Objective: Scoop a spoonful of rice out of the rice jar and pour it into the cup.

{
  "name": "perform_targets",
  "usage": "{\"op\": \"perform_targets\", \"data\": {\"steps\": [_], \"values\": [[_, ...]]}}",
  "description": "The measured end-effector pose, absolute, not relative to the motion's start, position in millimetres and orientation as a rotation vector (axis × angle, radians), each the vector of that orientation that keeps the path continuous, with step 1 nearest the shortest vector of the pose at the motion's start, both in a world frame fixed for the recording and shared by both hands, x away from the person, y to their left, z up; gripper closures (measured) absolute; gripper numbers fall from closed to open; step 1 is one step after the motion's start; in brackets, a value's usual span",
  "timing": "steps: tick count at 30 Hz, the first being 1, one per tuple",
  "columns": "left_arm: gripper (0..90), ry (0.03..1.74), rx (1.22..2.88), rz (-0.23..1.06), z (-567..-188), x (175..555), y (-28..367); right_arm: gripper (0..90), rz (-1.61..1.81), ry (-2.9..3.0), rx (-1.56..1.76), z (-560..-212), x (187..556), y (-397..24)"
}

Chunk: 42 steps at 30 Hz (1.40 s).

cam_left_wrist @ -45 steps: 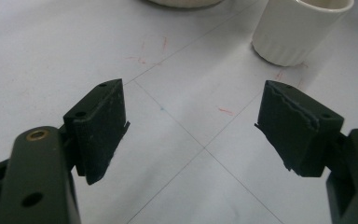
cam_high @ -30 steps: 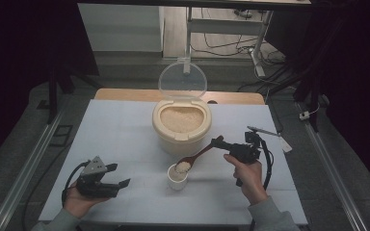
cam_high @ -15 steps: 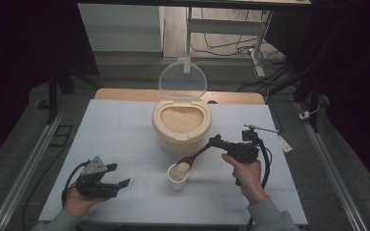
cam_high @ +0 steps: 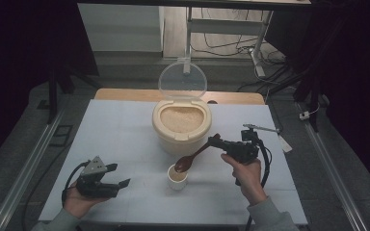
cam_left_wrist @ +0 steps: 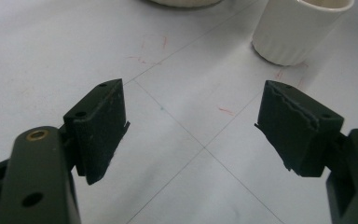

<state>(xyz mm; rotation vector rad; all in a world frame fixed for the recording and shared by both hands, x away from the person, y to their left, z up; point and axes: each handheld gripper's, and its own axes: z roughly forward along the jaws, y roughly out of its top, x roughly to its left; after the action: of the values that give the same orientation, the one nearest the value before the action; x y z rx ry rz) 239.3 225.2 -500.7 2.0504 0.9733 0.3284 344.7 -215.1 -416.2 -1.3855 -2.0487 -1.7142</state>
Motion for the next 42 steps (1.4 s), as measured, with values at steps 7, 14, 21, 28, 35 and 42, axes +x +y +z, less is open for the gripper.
{"op": "perform_targets", "data": {"steps": [7,14,21,28,35,42], "values": [[23.4,0.974,2.052,0.331,-501,240,225,83.4,-1.736,-2.058,-1.366,-415,343,-217],[23.4,0.975,2.053,0.331,-501,240,225,83.4,-1.756,-2.136,-1.323,-411,340,-214],[23.5,0.972,2.055,0.332,-501,240,225,83.4,-1.771,-2.334,-1.193,-400,330,-200],[23.5,0.974,2.052,0.332,-501,240,226,83.4,-1.787,-2.266,-1.218,-403,334,-205],[23.5,0.972,2.055,0.336,-501,240,226,83.4,-1.842,-2.206,-1.219,-402,333,-217],[23.5,0.977,2.051,0.332,-501,240,226,83.4,-1.911,-2.171,-1.205,-394,330,-234]]}}
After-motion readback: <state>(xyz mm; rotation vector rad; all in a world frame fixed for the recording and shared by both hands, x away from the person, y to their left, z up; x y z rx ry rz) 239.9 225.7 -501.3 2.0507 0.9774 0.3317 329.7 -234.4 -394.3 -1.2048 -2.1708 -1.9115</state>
